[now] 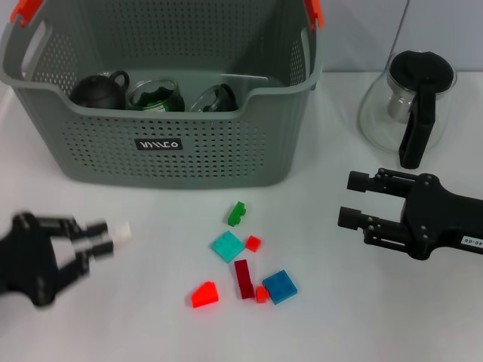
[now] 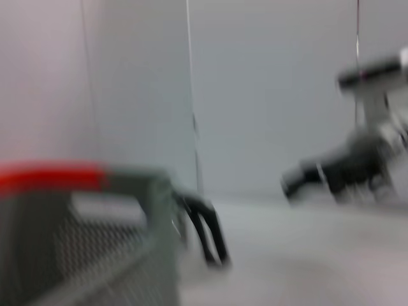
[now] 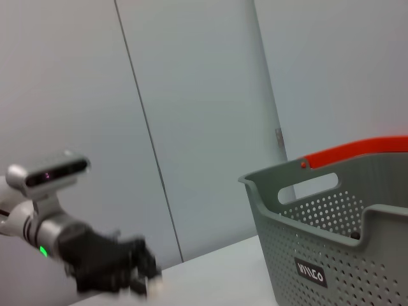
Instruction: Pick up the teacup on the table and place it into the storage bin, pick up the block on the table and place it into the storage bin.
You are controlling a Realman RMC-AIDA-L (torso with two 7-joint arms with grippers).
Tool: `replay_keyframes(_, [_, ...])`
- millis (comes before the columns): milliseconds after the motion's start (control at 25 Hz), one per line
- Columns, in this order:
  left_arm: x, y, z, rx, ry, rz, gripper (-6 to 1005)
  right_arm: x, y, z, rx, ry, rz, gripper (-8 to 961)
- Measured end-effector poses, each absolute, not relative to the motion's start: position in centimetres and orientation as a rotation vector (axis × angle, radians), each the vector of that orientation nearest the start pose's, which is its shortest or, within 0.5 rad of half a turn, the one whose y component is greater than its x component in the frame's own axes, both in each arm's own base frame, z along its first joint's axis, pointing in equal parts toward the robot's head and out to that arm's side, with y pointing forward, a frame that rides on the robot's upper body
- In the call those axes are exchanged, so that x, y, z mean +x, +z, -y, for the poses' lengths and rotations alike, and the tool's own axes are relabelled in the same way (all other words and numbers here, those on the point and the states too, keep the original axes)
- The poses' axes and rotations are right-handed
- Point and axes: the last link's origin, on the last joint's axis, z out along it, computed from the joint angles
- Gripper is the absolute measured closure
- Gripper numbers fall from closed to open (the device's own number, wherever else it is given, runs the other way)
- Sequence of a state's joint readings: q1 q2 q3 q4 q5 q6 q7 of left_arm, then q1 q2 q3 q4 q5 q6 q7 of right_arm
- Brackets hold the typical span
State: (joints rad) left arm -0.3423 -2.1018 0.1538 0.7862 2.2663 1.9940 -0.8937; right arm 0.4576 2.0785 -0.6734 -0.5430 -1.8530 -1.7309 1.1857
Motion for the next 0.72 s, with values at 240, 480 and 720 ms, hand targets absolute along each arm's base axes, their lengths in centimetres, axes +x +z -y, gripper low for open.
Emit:
replay_keyframes(240, [-30.4, 8.1, -24.2, -2.371, -0.986, 0.212, 826, 26.2, -0.3, -29.1, -2.701, 1.026, -0.497, 280])
replay_keyframes(480, [-27.4, 11.7, -29.3, -2.195, -1.114, 0.246, 826, 26.1, -0.5, -29.1, -2.701, 1.031, -0.497, 280])
replay_keyframes(720, [-23.9, 13.1, -35.1, -2.246, -0.995, 0.493, 827, 26.0, -0.6, -29.1, -2.703, 1.034, -0.496, 279])
